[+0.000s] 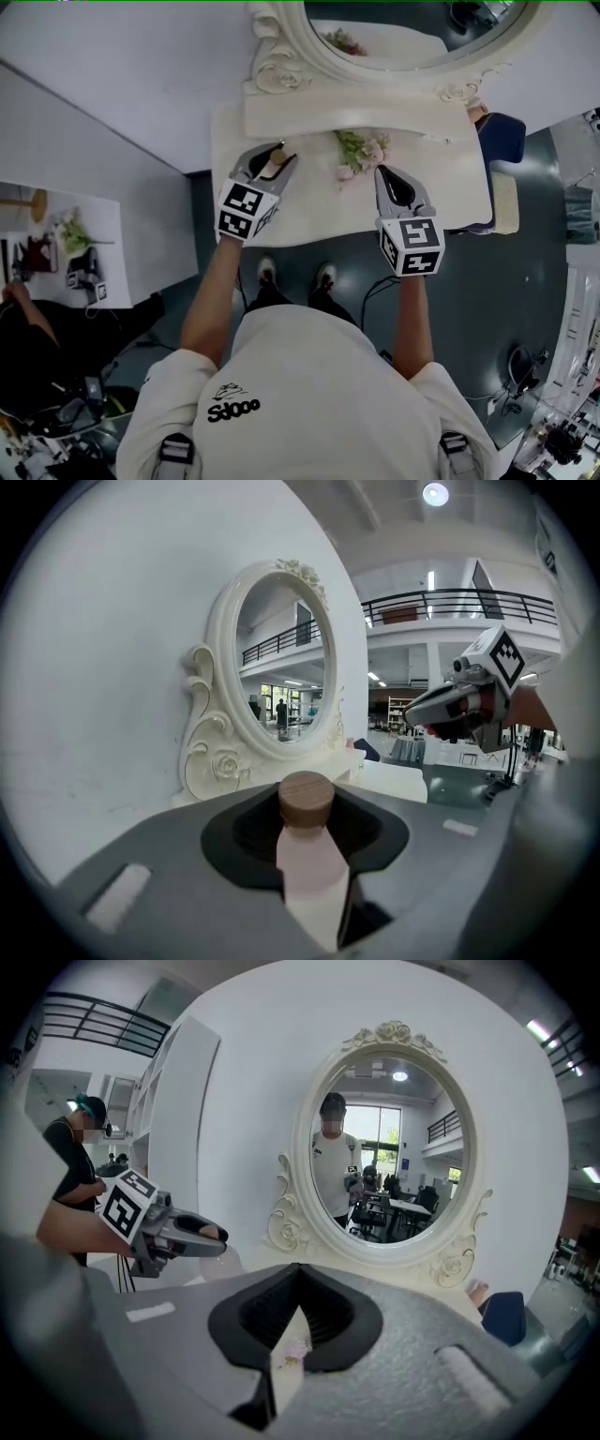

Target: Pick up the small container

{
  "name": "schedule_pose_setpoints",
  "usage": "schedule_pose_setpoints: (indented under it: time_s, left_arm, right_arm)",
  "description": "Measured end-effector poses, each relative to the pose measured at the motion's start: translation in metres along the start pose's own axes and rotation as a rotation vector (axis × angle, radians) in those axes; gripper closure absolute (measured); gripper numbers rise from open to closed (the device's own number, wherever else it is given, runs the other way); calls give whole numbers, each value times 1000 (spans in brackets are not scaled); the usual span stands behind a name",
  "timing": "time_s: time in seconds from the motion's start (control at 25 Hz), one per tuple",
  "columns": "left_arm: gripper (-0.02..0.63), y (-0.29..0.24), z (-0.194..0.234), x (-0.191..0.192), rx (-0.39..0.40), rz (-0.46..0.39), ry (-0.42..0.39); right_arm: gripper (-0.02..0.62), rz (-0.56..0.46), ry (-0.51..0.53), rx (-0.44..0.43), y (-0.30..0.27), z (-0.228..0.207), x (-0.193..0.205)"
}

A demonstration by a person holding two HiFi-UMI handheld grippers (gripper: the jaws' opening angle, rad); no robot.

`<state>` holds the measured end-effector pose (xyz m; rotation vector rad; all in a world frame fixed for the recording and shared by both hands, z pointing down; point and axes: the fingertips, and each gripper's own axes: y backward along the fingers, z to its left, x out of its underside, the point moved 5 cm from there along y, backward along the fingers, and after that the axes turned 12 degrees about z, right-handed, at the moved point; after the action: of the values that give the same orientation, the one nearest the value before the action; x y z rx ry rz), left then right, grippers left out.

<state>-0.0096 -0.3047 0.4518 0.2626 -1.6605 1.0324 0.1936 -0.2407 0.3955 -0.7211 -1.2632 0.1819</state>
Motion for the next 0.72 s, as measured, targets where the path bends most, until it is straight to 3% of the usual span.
schedule_pose_setpoints:
  time_s: [0.24,0.72]
  left_arm:
    - [460,24,0,-38,8,-22,-53]
    - [460,73,0,-103,-6,-163,-126]
  right_arm:
    - [594,-75,27,8,6,-4,-30]
    - [594,-193,124,39,28,-7,-77]
